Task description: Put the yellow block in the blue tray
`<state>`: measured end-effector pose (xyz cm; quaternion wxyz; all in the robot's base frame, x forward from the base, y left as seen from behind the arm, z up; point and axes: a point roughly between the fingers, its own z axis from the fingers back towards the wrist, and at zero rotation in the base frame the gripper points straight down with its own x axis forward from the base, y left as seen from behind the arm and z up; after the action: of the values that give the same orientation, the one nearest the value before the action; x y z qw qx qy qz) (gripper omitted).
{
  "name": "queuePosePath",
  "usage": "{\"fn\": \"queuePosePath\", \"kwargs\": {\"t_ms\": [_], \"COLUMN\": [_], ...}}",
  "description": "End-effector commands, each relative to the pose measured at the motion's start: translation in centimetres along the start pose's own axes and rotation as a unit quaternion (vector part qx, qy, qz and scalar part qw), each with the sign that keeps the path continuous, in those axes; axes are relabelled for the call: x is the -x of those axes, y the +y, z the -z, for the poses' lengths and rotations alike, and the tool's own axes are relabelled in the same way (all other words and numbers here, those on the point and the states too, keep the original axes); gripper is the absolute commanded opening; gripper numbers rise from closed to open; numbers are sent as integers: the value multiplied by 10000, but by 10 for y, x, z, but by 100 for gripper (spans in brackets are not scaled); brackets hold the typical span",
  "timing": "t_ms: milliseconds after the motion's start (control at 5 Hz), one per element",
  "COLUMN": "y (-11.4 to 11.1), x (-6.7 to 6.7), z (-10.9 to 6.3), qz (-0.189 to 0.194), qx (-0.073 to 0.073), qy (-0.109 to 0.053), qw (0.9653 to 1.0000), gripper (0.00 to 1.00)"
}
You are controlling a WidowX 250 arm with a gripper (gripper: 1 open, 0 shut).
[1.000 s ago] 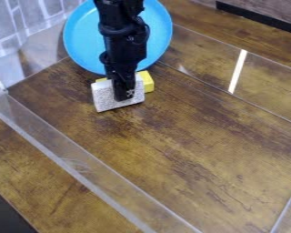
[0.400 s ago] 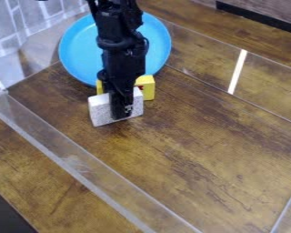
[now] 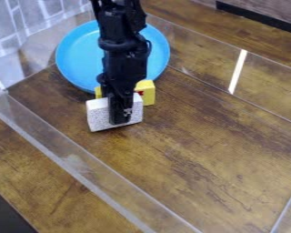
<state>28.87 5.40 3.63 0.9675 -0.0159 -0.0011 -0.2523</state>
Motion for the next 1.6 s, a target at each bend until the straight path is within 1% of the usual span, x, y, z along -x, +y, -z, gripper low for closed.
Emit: {"fn": "queuePosePath", "kwargs": {"t_ms": [0, 200, 400, 600, 800, 1000, 1400], "y": [4, 3, 4, 10, 21, 30, 4], "x": [-17, -20, -31, -38, -51, -56, -53], "z": [-38, -58, -90, -104, -109, -103, -82], "qz": [148, 172, 228, 239, 349, 444, 769], "qx": [-380, -482, -669, -758, -860, -894, -667], "qy": [-422, -521, -693, -775, -788, -766, -775], "qw": [9983, 9973, 9951, 9938, 9926, 9921, 9918], "gripper": [0, 0, 0, 0, 100, 100, 100]}}
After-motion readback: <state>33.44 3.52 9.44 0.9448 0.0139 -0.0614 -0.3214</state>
